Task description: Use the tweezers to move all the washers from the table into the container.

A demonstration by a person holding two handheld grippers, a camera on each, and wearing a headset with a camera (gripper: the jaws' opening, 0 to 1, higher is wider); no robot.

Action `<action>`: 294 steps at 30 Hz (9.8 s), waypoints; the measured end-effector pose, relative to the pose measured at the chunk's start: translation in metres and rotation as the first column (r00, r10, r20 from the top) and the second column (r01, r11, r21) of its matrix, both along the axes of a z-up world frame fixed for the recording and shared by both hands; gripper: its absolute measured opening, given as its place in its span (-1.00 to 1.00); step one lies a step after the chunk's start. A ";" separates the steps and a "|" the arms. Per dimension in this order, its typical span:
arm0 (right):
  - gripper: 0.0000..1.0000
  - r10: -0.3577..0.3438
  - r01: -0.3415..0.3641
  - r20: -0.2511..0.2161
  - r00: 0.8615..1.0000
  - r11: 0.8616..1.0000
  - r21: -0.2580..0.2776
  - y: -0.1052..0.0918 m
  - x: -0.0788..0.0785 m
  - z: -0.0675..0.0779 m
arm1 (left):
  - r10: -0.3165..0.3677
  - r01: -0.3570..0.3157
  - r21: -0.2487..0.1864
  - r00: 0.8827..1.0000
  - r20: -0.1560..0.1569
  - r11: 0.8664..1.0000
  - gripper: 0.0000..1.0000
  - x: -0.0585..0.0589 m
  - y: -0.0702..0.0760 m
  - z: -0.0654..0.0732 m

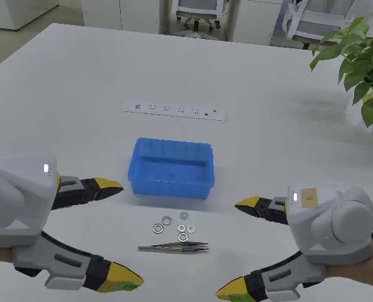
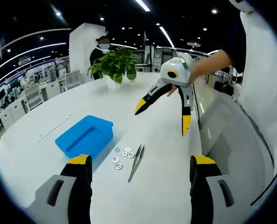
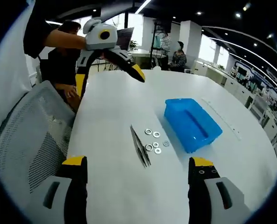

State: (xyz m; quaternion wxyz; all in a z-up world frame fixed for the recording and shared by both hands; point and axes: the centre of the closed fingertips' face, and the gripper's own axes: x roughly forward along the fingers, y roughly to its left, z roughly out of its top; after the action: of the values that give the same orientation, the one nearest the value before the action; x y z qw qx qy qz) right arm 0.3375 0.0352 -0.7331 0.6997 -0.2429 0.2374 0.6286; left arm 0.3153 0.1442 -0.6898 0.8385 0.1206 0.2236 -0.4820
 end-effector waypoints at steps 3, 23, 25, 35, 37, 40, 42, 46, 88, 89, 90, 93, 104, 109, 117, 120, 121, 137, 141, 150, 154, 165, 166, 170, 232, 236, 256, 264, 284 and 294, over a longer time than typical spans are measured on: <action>0.75 0.006 -0.006 0.001 1.000 1.000 -0.002 0.001 -0.001 0.002 | 0.001 -0.001 0.006 1.000 0.003 1.000 0.83 0.000 0.002 0.000; 0.75 0.025 -0.025 0.010 1.000 1.000 0.001 0.007 -0.004 0.006 | -0.001 0.001 0.018 1.000 -0.007 1.000 0.73 -0.004 0.005 -0.007; 0.74 0.020 -0.020 0.007 1.000 1.000 0.005 0.007 -0.002 0.006 | -0.003 0.003 0.023 1.000 -0.006 1.000 0.74 -0.004 0.005 -0.008; 0.74 0.006 -0.006 0.006 1.000 1.000 0.016 0.006 0.004 0.009 | 0.002 -0.002 0.003 1.000 -0.021 1.000 0.79 -0.003 0.004 -0.011; 0.74 0.011 -0.011 0.006 1.000 1.000 0.021 0.006 0.003 0.009 | 0.001 -0.001 0.004 1.000 -0.024 1.000 0.79 -0.003 0.004 -0.012; 0.74 0.009 -0.009 0.004 1.000 1.000 0.023 0.006 0.003 0.010 | 0.004 -0.004 0.002 0.999 -0.032 1.000 0.82 -0.003 0.004 -0.014; 0.74 0.007 -0.007 0.007 1.000 1.000 0.021 0.006 0.004 0.009 | 0.010 -0.010 0.002 0.999 -0.034 1.000 0.83 -0.002 0.005 -0.016; 0.74 0.007 -0.007 0.006 1.000 1.000 0.018 0.007 0.006 0.008 | 0.008 -0.008 0.008 0.999 -0.044 1.000 0.82 -0.004 0.005 -0.018; 0.31 0.038 -0.043 -0.086 0.996 0.998 -0.049 0.013 0.009 -0.022 | 0.110 -0.108 0.016 0.987 -0.118 0.994 0.49 0.020 0.022 -0.055; 0.28 0.045 -0.050 -0.092 0.995 0.997 -0.054 0.015 0.008 -0.023 | 0.111 -0.110 0.017 0.987 -0.119 0.994 0.49 0.021 0.021 -0.057; 0.24 0.046 -0.052 -0.097 0.994 0.997 -0.056 0.016 0.007 -0.025 | 0.111 -0.110 0.019 0.986 -0.120 0.994 0.47 0.021 0.020 -0.058; 0.16 0.047 -0.056 -0.119 0.992 0.996 -0.073 0.020 0.007 -0.032 | 0.092 -0.088 0.037 0.987 -0.131 0.995 0.32 0.021 0.016 -0.065; -0.19 0.037 -0.056 -0.152 0.988 0.991 -0.124 0.032 0.009 -0.048 | 0.030 -0.015 0.118 0.993 -0.118 0.993 0.08 0.025 0.000 -0.085; -0.23 0.045 -0.066 -0.158 0.986 0.990 -0.128 0.040 0.010 -0.051 | 0.030 -0.017 0.095 0.990 -0.139 0.995 -0.02 0.029 -0.005 -0.085; -0.40 0.080 -0.109 -0.144 0.986 0.973 -0.201 0.053 0.010 -0.065 | -0.061 0.089 0.212 0.989 -0.134 0.973 -0.14 0.023 -0.009 -0.104; -0.45 0.090 -0.120 -0.138 0.986 0.966 -0.230 0.053 0.009 -0.070 | -0.054 0.086 0.231 0.989 -0.139 0.969 -0.17 0.024 -0.010 -0.108; -0.47 0.095 -0.124 -0.133 0.987 0.964 -0.236 0.052 0.009 -0.071 | -0.048 0.082 0.240 0.989 -0.142 0.967 -0.21 0.025 -0.009 -0.110; -0.74 0.124 -0.140 -0.074 0.989 0.952 -0.273 0.053 0.014 -0.074 | -0.130 0.163 0.270 0.982 -0.136 0.949 -0.57 0.028 -0.024 -0.111; -0.76 0.140 -0.152 -0.063 0.988 0.947 -0.284 0.053 0.012 -0.075 | -0.147 0.180 0.317 0.981 -0.125 0.931 -0.83 0.030 -0.023 -0.112; -0.83 0.105 -0.119 -0.063 0.992 0.951 -0.284 0.054 0.014 -0.075 | -0.222 0.234 0.382 0.972 -0.075 0.894 -0.90 0.023 -0.024 -0.112; -0.83 0.149 -0.152 -0.031 0.988 0.948 -0.278 0.053 0.010 -0.075 | -0.194 0.205 0.357 0.979 -0.068 0.911 -0.89 0.022 -0.023 -0.104; -0.83 0.217 -0.202 0.041 0.975 0.952 -0.228 0.051 0.004 -0.060 | -0.257 0.227 0.318 0.965 0.056 0.920 -0.89 0.014 -0.041 -0.058; -0.83 0.218 -0.201 0.052 0.975 0.954 -0.223 0.051 0.004 -0.059 | -0.259 0.229 0.312 0.964 0.056 0.922 -0.89 0.014 -0.044 -0.056; -0.83 0.245 -0.219 0.099 0.965 0.952 -0.214 0.046 0.004 -0.056 | -0.255 0.230 0.252 0.965 0.069 0.940 -0.89 0.015 -0.062 -0.042; -0.85 0.241 -0.227 0.136 0.961 0.968 -0.109 0.043 0.005 -0.049 | -0.278 0.266 0.091 0.947 0.163 0.960 -0.91 0.017 -0.094 -0.015; -0.85 0.245 -0.233 0.124 0.961 0.967 -0.104 0.047 0.002 -0.049 | -0.275 0.263 0.091 0.947 0.164 0.961 -0.91 0.016 -0.090 -0.015; -0.73 0.227 -0.217 0.118 0.967 0.972 -0.092 0.047 -0.003 -0.049 | -0.253 0.242 0.084 0.955 0.154 0.967 -0.91 0.009 -0.081 -0.014; -0.62 0.193 -0.184 0.089 0.977 0.978 -0.103 0.039 -0.003 -0.053 | -0.220 0.210 0.078 0.964 0.149 0.975 -0.91 0.012 -0.074 -0.012; -0.59 0.032 -0.035 -0.036 0.999 0.996 -0.076 0.021 0.003 -0.056 | -0.186 0.172 0.093 0.965 0.182 0.981 -0.90 0.033 -0.065 -0.005; -0.59 -0.030 0.026 -0.126 0.992 0.999 -0.033 0.023 0.004 -0.049 | -0.205 0.190 0.099 0.964 0.172 0.977 -0.90 0.036 -0.067 -0.009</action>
State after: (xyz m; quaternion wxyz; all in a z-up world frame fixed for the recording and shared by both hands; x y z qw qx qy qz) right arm 0.3413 0.0580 -0.7823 0.6880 -0.2100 0.2944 0.6292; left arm 0.3509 0.0772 -0.6985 0.7975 0.2199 0.1528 -0.5406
